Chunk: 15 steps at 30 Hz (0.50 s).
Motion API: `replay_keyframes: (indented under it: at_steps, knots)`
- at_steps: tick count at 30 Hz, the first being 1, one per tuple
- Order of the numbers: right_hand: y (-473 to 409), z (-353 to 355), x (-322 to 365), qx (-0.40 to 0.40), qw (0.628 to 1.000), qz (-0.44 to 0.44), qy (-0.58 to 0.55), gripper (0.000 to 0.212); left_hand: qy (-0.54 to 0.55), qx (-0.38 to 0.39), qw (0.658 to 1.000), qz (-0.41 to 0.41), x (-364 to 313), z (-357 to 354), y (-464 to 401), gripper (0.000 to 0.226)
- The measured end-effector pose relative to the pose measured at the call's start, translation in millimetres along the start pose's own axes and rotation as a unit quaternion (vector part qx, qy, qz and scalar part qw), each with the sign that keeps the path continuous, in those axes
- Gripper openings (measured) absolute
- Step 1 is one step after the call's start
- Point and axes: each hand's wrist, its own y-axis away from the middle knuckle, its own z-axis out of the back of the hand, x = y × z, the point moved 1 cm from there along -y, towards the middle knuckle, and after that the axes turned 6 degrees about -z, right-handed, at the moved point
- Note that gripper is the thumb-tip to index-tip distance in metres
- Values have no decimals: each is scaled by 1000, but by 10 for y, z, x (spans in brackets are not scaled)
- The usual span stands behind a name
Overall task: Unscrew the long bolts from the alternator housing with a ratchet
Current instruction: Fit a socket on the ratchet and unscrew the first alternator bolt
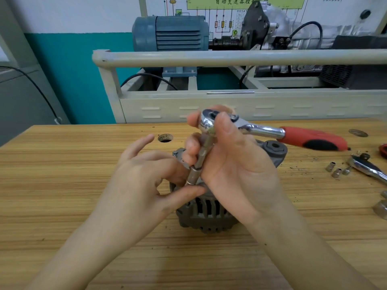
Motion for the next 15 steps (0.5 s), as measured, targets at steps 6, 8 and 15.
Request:
replay_keyframes:
  at_steps: [6,8,15]
  knots:
    - [-15,-21,-24,17,999,-24,36,28,121,37,991,30,19,60,-5,31]
    - [-22,-20,-26,26,998,-43,35,32,166,53,984,38,46,66,12,28]
    - [-5,-21,-19,16,1000,-11,20,28,120,19,992,34,21,32,-16,38]
